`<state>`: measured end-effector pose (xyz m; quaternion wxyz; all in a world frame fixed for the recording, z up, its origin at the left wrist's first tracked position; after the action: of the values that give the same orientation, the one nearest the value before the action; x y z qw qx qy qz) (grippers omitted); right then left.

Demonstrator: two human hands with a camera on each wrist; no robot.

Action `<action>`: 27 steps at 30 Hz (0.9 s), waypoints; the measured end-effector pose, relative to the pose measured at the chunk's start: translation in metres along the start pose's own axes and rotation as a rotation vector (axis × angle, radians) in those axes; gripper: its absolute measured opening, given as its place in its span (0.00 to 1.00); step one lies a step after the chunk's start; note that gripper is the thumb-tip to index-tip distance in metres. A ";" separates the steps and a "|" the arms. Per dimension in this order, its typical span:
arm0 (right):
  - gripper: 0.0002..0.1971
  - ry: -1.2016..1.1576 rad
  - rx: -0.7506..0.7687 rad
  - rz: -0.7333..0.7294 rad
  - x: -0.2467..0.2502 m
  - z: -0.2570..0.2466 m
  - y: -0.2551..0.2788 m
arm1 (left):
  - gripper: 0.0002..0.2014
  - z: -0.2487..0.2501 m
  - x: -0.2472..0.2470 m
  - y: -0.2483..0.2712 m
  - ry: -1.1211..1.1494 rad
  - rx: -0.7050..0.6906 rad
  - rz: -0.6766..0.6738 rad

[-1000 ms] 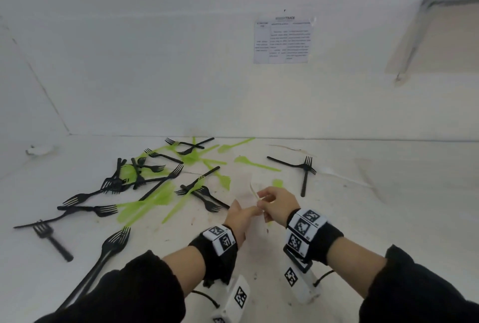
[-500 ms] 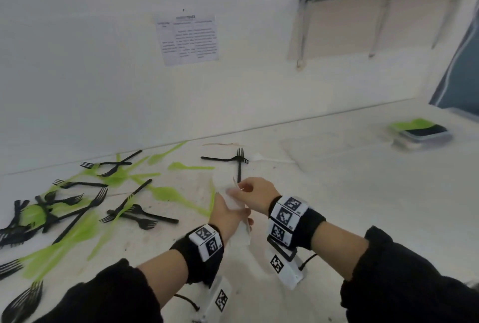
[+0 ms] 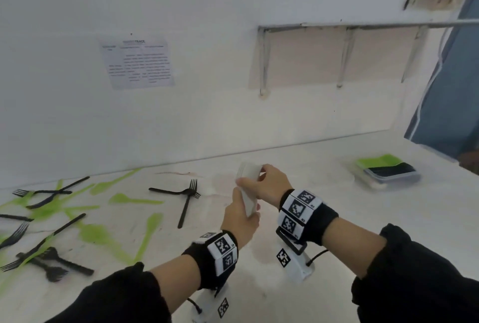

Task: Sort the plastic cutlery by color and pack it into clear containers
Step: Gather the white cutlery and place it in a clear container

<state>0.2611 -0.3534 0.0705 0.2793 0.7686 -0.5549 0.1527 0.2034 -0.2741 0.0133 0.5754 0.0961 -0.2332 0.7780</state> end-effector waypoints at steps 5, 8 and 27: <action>0.31 0.084 0.040 -0.037 0.027 0.013 -0.027 | 0.27 0.020 -0.043 -0.031 0.122 0.033 0.019; 0.33 0.043 0.094 -0.030 0.050 0.009 -0.042 | 0.31 0.046 -0.060 -0.047 0.295 -0.004 0.005; 0.26 1.135 0.313 -0.270 0.033 0.013 -0.139 | 0.25 -0.042 -0.040 -0.106 -0.093 0.238 0.056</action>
<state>0.4019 -0.3544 0.0422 0.4323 0.6627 -0.1875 0.5820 0.3210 -0.2640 -0.0132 0.5265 0.1931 -0.1682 0.8107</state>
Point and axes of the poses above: each hand's wrist, its own y-axis away from the middle knuckle, its own x-axis out of the back of the hand, z = x × y, the point moved 9 cm from there along -y, towards the middle knuckle, and after that the axes turned 14 degrees about -x, right-handed, at the moved point
